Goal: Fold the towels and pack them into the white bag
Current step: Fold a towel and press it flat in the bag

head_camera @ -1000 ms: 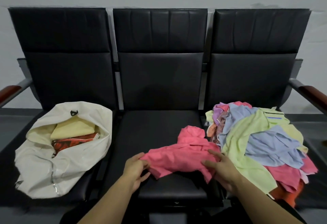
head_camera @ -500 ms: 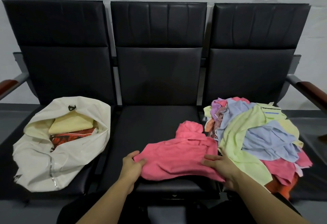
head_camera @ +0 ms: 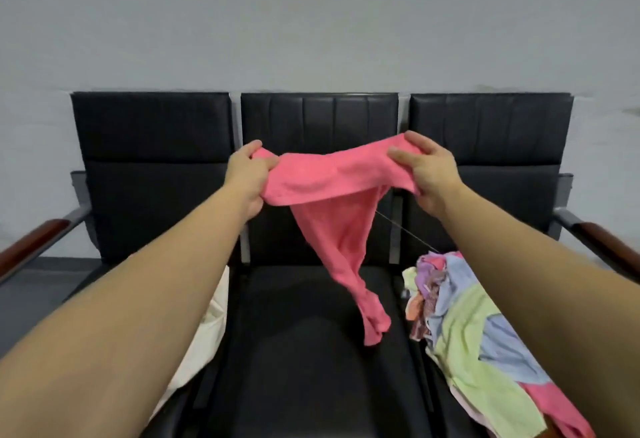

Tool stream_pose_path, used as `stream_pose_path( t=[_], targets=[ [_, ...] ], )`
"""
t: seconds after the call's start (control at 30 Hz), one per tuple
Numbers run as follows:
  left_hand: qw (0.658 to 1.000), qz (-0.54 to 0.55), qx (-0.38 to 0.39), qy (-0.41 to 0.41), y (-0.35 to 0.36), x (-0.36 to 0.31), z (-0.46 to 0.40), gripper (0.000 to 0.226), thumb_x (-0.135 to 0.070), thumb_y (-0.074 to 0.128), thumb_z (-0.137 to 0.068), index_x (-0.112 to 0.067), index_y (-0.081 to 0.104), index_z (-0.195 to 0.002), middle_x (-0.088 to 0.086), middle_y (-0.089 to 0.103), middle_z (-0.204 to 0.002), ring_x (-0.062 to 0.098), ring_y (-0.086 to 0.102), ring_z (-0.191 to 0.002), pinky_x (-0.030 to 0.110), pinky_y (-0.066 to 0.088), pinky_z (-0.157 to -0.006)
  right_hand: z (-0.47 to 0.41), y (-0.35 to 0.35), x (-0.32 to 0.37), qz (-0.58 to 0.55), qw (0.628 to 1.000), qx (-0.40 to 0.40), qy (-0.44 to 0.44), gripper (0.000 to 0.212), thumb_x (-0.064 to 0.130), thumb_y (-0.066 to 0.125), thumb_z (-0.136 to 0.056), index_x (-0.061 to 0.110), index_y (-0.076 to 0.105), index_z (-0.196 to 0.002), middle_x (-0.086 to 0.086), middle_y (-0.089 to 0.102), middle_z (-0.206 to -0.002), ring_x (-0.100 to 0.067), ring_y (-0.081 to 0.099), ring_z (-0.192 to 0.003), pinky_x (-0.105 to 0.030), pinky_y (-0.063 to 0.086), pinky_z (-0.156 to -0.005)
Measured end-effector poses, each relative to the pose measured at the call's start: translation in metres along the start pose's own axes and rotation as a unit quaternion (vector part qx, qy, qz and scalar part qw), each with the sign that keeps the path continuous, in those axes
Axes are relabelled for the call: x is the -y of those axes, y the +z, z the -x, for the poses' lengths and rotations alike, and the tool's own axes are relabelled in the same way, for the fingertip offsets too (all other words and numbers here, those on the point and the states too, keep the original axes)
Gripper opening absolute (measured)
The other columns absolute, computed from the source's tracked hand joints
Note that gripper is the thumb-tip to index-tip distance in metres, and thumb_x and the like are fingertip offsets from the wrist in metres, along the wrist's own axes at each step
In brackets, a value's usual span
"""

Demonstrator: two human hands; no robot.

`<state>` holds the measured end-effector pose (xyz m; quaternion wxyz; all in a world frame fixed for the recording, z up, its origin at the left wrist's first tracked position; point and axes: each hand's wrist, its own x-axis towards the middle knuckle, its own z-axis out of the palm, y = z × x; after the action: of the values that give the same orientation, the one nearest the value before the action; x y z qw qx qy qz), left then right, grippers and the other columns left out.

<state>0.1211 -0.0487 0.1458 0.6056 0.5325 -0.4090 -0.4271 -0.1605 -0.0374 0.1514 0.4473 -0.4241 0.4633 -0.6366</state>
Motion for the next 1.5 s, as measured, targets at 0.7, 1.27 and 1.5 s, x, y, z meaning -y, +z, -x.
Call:
stream_pose_path(
  t=[0.7, 1.27, 1.5],
  targets=[
    [0.94, -0.184, 0.041, -0.283, -0.112, 0.192, 0.17, 0.019, 0.013, 0.062, -0.087, -0.004, 0.068, -0.092, 0.014, 0.063, -0.079, 0.021, 0.054, -0.064, 0.025, 0.042, -0.058, 0.195, -0.1, -0.159, 0.217, 0.9, 0.023, 0.378, 0.012, -0.006, 0.069, -0.086, -0.017, 0.067, -0.091, -0.011, 0.058, -0.046, -0.014, 0.05, -0.029, -0.016, 0.033, -0.029],
    [0.912, -0.115, 0.094, -0.381, -0.132, 0.224, 0.151, 0.02, -0.004, 0.071, -0.089, 0.0, 0.072, -0.108, 0.011, 0.069, -0.097, 0.017, 0.063, -0.082, 0.026, 0.057, -0.067, 0.189, -0.103, -0.194, -0.043, 0.9, 0.069, 0.429, 0.042, 0.035, 0.057, -0.1, -0.003, 0.07, -0.113, -0.014, 0.072, -0.091, -0.019, 0.069, -0.074, -0.026, 0.061, -0.061],
    [0.926, -0.116, 0.072, -0.351, -0.141, 0.253, 0.128, 0.019, -0.006, 0.067, -0.091, 0.001, 0.075, -0.106, 0.017, 0.076, -0.107, 0.031, 0.068, -0.108, 0.038, 0.053, -0.093, 0.174, -0.106, -0.247, 0.068, 0.92, 0.094, 0.375, 0.06, 0.009, 0.084, -0.066, -0.001, 0.066, -0.123, -0.023, 0.072, -0.111, -0.033, 0.067, -0.098, -0.037, 0.057, -0.086]
  ],
)
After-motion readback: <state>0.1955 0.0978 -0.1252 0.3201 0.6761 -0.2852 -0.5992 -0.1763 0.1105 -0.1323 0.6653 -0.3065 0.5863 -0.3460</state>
